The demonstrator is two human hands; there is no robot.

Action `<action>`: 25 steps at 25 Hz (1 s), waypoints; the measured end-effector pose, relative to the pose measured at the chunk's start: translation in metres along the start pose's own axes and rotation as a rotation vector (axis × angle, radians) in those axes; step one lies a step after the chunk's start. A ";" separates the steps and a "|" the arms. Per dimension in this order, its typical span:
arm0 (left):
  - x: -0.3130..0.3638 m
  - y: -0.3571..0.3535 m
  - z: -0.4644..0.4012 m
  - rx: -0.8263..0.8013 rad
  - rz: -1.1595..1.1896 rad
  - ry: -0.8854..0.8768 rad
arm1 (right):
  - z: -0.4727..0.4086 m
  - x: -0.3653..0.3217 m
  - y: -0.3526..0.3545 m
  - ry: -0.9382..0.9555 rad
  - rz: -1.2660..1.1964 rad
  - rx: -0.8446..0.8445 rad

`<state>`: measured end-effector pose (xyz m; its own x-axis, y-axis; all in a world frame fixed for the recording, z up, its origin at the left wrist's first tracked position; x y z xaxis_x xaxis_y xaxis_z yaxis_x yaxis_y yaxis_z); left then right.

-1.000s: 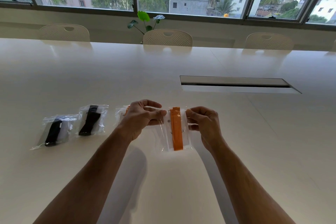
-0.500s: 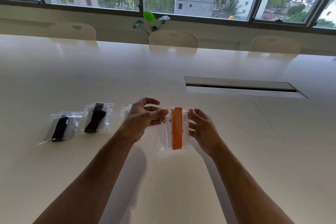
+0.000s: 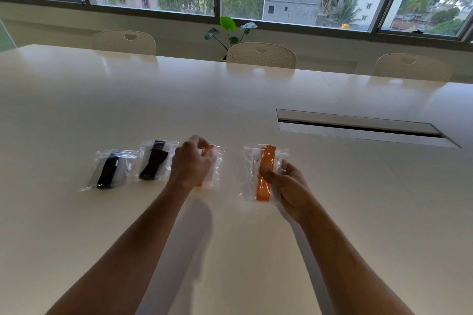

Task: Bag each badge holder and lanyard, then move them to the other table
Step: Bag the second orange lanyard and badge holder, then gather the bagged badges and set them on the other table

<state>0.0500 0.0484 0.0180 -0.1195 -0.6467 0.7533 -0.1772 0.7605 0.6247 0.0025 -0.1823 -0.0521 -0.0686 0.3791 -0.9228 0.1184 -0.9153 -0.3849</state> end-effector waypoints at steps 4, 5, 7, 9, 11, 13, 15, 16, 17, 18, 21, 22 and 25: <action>-0.017 -0.018 -0.006 -0.105 -0.318 0.092 | -0.002 0.002 0.002 -0.016 -0.030 0.045; -0.022 -0.025 -0.007 -0.156 -0.323 0.128 | -0.001 0.003 0.001 -0.020 -0.033 0.045; -0.029 -0.035 -0.008 -0.209 -0.349 0.174 | -0.001 0.005 -0.001 -0.030 -0.028 0.050; -0.033 -0.034 -0.010 -0.205 -0.333 0.207 | -0.002 0.009 -0.002 -0.040 -0.040 0.054; -0.037 -0.031 -0.015 -0.207 -0.266 0.223 | -0.004 0.013 0.000 -0.042 -0.058 0.080; -0.042 -0.030 -0.017 -0.222 -0.173 0.248 | -0.005 0.016 0.006 -0.043 -0.056 0.131; -0.049 -0.029 -0.019 -0.233 -0.075 0.282 | -0.007 0.018 0.009 -0.057 -0.047 0.152; -0.052 -0.029 -0.019 -0.229 -0.022 0.291 | -0.008 0.019 0.010 -0.065 -0.047 0.151; -0.054 -0.028 -0.018 -0.222 0.032 0.296 | -0.009 0.020 0.010 -0.073 -0.047 0.147; -0.056 -0.027 -0.018 -0.214 0.084 0.300 | -0.011 0.020 0.010 -0.079 -0.046 0.147; -0.052 -0.024 -0.013 -0.213 0.257 0.276 | -0.015 0.022 0.010 -0.088 -0.053 0.176; -0.047 -0.023 -0.011 -0.227 0.334 0.256 | -0.015 0.022 0.009 -0.090 -0.058 0.185; -0.027 -0.019 -0.002 -0.288 0.581 0.200 | -0.018 0.022 0.001 -0.094 -0.072 0.161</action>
<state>0.0583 0.0515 -0.0144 0.0714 -0.1261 0.9894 0.1319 0.9845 0.1160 0.0187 -0.1726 -0.0732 -0.1641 0.4373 -0.8842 -0.0500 -0.8989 -0.4353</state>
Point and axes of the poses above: each hand's wrist, its own z-axis away from the middle knuckle, its own y-axis out of the back of the hand, x = y × z, the point moved 10 cm from there along -z, towards the middle knuckle, and after that the axes turned 6 degrees about -x, right-handed, at the moved point
